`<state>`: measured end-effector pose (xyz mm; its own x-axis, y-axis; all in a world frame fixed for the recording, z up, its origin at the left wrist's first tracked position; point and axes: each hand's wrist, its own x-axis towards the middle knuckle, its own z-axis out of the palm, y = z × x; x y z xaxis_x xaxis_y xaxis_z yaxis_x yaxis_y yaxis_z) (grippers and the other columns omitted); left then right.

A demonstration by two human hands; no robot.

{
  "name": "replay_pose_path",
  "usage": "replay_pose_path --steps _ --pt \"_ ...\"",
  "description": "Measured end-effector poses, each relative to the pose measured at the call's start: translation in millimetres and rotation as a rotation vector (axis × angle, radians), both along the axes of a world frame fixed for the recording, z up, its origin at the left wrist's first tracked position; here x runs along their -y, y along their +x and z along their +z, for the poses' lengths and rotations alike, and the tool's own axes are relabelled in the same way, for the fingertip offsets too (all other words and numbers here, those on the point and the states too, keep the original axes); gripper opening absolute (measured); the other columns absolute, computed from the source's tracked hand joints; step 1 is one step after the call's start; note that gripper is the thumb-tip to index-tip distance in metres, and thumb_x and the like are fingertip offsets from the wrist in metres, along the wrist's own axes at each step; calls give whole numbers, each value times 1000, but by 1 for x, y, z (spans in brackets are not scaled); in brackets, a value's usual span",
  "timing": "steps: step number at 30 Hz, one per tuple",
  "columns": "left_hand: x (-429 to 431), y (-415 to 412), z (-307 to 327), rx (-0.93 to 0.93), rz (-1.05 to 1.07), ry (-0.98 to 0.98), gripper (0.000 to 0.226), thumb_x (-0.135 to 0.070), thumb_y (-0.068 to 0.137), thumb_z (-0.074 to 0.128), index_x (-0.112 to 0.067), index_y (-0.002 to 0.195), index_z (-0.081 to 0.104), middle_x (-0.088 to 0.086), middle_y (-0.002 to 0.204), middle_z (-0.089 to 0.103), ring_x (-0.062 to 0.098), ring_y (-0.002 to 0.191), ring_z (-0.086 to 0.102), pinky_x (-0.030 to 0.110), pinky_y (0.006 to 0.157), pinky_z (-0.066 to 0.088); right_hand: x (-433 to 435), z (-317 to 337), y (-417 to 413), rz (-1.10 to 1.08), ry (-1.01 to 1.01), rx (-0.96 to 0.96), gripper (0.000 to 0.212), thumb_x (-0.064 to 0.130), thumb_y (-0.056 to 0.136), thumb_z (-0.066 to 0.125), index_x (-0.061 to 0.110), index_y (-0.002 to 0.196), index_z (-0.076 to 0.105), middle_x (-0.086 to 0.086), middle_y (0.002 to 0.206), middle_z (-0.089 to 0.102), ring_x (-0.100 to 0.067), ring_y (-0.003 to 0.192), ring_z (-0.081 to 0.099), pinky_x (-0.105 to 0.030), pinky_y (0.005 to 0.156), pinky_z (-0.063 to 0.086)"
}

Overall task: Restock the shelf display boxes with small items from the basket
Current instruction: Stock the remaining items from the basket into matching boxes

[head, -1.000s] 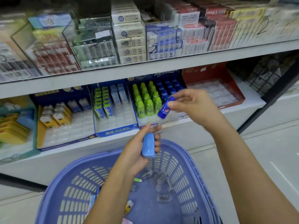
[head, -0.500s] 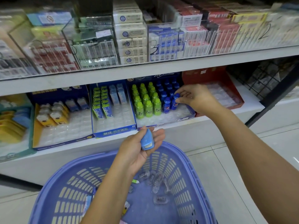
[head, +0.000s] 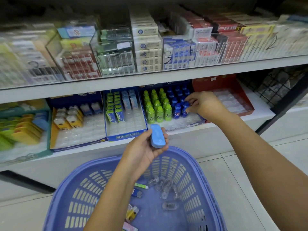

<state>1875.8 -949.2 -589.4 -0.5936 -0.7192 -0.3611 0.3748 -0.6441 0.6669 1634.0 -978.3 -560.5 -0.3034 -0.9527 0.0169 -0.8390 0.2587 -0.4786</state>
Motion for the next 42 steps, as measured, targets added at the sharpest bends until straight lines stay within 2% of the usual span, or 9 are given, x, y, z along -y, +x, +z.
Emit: replay_pose_path --steps 6,10,17,20,24,27,31,37,42 --pt "1 23 2 49 138 -156 27 -21 86 57 0 101 62 13 98 72 24 93 70 33 73 59 -26 24 75 151 -171 316 8 14 80 72 16 86 67 4 68 61 -7 57 58 -27 63 50" --pt "6 44 5 99 281 -327 22 -19 91 51 -4 105 59 10 108 69 18 102 66 29 94 51 -35 24 136 167 122 826 25 24 85 67 6 102 61 -7 75 67 -17 62 65 -23 62 57" --pt "14 95 6 203 427 -687 19 -2 94 47 -6 112 51 7 114 65 6 102 63 14 82 48 -17 11 205 75 71 1472 11 12 88 60 5 96 64 -7 82 71 -13 67 69 -17 60 55" --pt "21 131 8 333 435 -768 23 -5 94 51 -19 113 55 -9 108 67 3 101 63 14 82 48 -1 14 229 89 -98 1319 10 8 85 65 12 93 62 -7 82 70 -11 62 68 -17 59 55" --pt "42 199 -5 1198 485 -1057 33 -20 93 55 -15 126 55 0 127 58 15 119 51 18 93 37 28 20 272 273 -302 757 25 9 85 66 15 109 64 -6 97 68 -12 80 68 -22 69 55" --pt "55 237 -16 1563 314 -1003 49 -26 94 53 -5 137 44 12 142 43 26 135 32 31 110 24 57 21 315 402 -375 365 32 17 83 68 14 115 62 -3 100 67 -13 85 62 -26 77 50" --pt "62 249 -27 1676 120 -1100 49 -31 95 50 -8 137 42 7 143 42 22 135 30 31 113 10 91 10 362 538 -299 195 29 14 84 66 9 112 62 -11 105 67 -26 95 62 -42 86 50" --pt "64 251 -31 1691 84 -1152 51 -35 93 50 -9 136 42 5 141 43 22 131 32 31 113 5 118 -12 380 596 -198 34 28 13 86 64 10 114 63 -7 117 66 -22 106 60 -22 81 40" --pt "62 250 -31 1663 84 -1150 54 -35 93 50 -10 140 37 4 144 38 20 134 29 31 116 4 126 -16 381 599 -158 -44 31 16 88 63 12 118 62 -9 124 61 -25 111 57 -29 91 44"
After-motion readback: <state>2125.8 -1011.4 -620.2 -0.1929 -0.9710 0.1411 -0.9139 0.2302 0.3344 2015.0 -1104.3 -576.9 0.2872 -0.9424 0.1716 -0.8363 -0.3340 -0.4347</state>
